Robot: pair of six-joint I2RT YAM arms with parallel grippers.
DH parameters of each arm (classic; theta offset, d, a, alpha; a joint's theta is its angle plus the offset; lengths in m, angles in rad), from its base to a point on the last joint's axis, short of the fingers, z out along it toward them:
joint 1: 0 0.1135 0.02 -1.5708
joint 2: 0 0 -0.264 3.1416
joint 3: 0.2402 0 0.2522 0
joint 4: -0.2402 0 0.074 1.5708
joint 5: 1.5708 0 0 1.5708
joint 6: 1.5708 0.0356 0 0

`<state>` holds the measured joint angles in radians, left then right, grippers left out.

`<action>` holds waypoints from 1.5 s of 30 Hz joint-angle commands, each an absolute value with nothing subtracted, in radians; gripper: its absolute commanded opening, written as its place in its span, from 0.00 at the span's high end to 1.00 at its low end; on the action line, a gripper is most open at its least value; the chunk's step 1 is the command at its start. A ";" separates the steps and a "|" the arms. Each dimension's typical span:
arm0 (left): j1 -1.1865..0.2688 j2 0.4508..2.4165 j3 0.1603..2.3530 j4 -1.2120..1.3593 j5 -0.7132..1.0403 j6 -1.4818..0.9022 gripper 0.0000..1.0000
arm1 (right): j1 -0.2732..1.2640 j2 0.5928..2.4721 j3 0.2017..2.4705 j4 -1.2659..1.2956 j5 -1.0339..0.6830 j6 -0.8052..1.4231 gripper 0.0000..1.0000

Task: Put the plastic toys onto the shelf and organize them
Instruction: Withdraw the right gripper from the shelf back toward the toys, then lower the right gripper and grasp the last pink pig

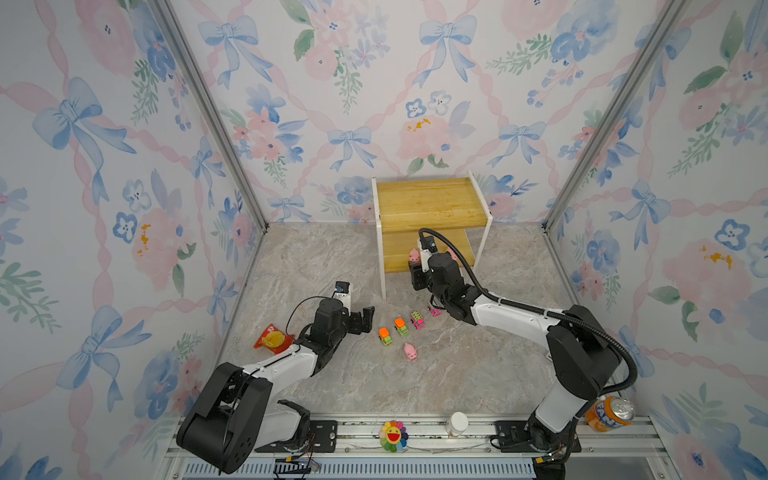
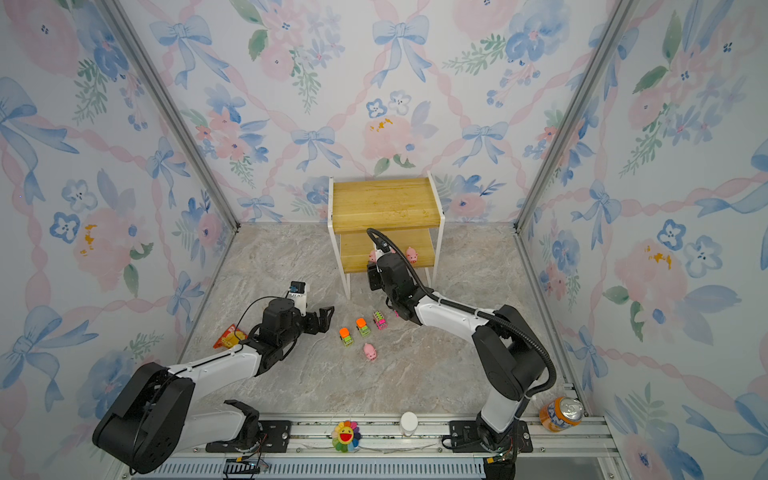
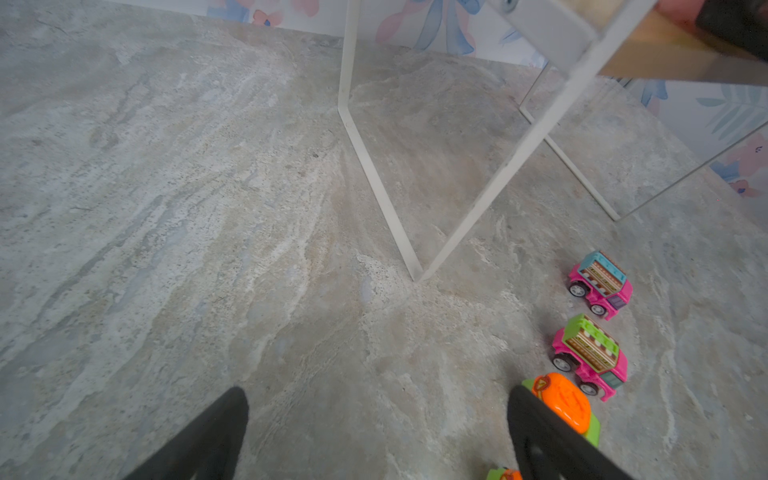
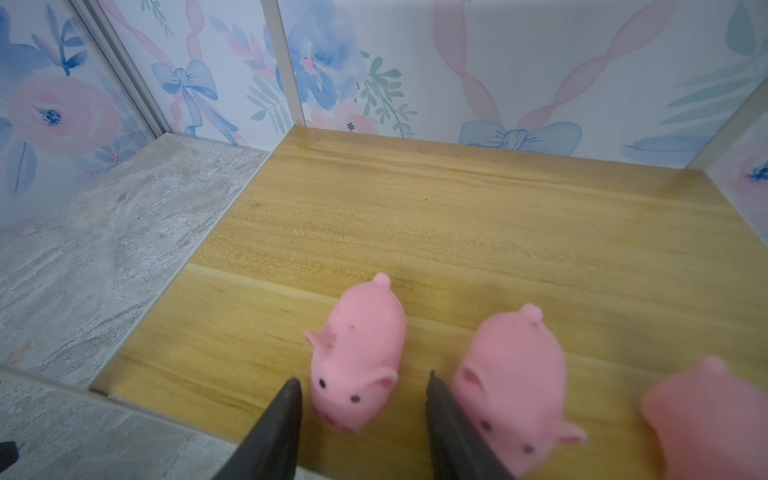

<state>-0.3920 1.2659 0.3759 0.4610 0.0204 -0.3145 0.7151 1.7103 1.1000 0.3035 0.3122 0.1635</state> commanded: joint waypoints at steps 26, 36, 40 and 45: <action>-0.385 1.259 0.377 0.451 0.036 -0.311 0.02 | 0.656 1.001 0.775 -0.245 0.076 0.223 0.42; -0.387 1.248 0.359 0.452 0.031 -0.329 0.02 | 0.801 1.091 0.640 -0.142 0.004 0.287 0.41; -0.385 1.237 0.353 0.446 0.025 -0.327 0.02 | 0.853 1.173 0.618 -0.067 0.015 0.303 0.42; -0.385 1.243 0.350 0.441 0.028 -0.333 0.02 | 0.901 1.303 0.624 -0.004 -0.007 0.312 0.42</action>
<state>-0.3920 1.2564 0.3626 0.4538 0.0242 -0.3183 0.8730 1.2484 0.6296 -0.0673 0.0116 0.2932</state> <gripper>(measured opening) 0.979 0.581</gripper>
